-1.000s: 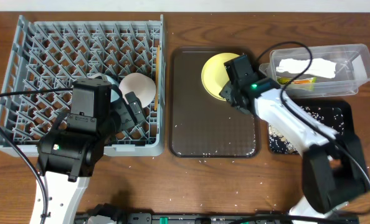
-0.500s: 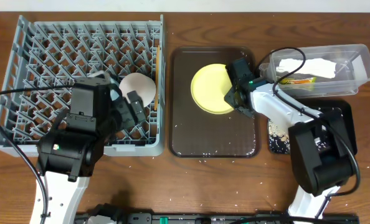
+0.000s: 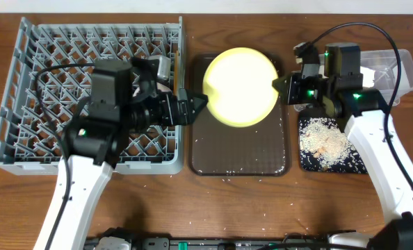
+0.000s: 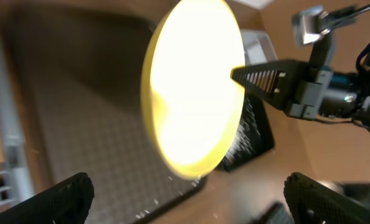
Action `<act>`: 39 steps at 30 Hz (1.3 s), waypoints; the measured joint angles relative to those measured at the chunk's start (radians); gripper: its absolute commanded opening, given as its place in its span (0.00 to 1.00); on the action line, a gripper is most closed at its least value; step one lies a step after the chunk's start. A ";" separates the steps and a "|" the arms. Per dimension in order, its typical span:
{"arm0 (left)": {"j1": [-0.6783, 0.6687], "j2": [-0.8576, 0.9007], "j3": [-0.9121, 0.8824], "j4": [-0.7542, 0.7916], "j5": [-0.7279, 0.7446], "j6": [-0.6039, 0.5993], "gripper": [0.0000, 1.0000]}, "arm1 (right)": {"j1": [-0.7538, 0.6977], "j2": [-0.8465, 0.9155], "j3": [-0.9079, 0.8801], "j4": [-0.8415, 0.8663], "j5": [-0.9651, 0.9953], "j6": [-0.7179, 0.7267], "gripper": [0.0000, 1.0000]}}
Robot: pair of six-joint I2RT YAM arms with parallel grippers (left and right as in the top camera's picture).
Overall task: Sort waste into correct bins and load items into the dishwasher
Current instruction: 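Lift the yellow plate and hand it to the left gripper, then place the yellow plate upright into the dish rack with the left gripper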
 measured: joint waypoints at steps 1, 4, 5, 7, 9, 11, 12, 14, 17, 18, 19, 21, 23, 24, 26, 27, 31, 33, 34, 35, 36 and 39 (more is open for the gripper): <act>-0.001 0.018 0.000 0.001 0.026 0.000 1.00 | 0.004 -0.009 0.000 0.000 -0.042 -0.029 0.01; -0.001 0.056 0.000 0.000 0.073 0.002 0.93 | 0.010 -0.022 0.000 0.000 -0.164 -0.100 0.01; -0.001 0.064 0.000 0.001 0.084 0.003 0.89 | 0.010 -0.025 0.000 0.000 -0.207 -0.124 0.01; -0.001 0.069 0.000 0.001 0.095 0.003 0.72 | 0.011 -0.027 0.000 0.001 -0.257 -0.146 0.01; -0.001 0.069 0.000 0.001 0.104 0.005 0.57 | 0.019 -0.027 0.000 0.003 -0.287 -0.158 0.01; -0.001 0.069 0.000 0.001 0.108 0.005 0.47 | 0.033 -0.027 0.000 0.008 -0.306 -0.163 0.01; -0.001 0.069 0.000 0.001 0.109 0.007 0.41 | 0.039 -0.027 0.000 0.010 -0.311 -0.165 0.01; -0.001 0.069 0.000 0.001 0.111 0.008 0.26 | 0.060 -0.027 0.000 0.019 -0.323 -0.169 0.01; -0.001 0.069 0.000 0.001 0.112 0.010 0.08 | 0.093 -0.027 0.000 0.043 -0.328 -0.174 0.09; -0.001 0.069 0.000 -0.003 0.110 0.021 0.08 | 0.100 -0.027 0.000 0.048 -0.318 -0.174 0.23; 0.000 0.069 0.000 -0.009 0.106 0.026 0.08 | 0.100 -0.027 0.000 0.049 -0.318 -0.181 0.37; 0.001 0.069 0.000 -0.018 0.091 0.041 0.08 | 0.100 -0.027 0.000 0.049 -0.302 -0.179 0.61; -0.001 0.065 0.000 -0.060 0.033 0.068 0.08 | 0.098 -0.030 0.000 0.029 -0.253 -0.185 0.67; -0.002 0.057 0.001 -0.102 -0.028 0.091 0.08 | 0.095 -0.030 0.000 0.010 -0.221 -0.177 0.67; -0.002 0.035 0.010 -0.181 -0.159 0.129 0.08 | 0.086 -0.031 0.000 -0.010 -0.177 -0.177 0.68; -0.003 0.021 0.024 -0.223 -0.243 0.138 0.08 | 0.084 -0.031 0.000 -0.018 -0.152 -0.177 0.68; -0.004 -0.062 0.135 -0.295 -0.755 0.210 0.08 | 0.072 -0.031 0.000 -0.021 -0.069 -0.174 0.74; -0.003 -0.087 0.148 -0.271 -0.942 0.271 0.08 | 0.072 -0.031 0.000 -0.023 -0.043 -0.173 0.75; -0.003 -0.093 0.150 -0.250 -1.049 0.320 0.08 | 0.072 -0.031 0.000 -0.023 -0.026 -0.172 0.75; -0.002 -0.090 0.150 -0.227 -1.133 0.378 0.07 | 0.072 -0.031 0.000 -0.024 -0.017 -0.172 0.77; 0.000 -0.077 0.150 -0.200 -1.203 0.449 0.08 | 0.071 -0.031 0.000 -0.024 -0.008 -0.172 0.78; 0.000 0.002 0.150 -0.137 -1.344 0.656 0.08 | 0.071 -0.031 0.000 -0.026 0.019 -0.169 0.80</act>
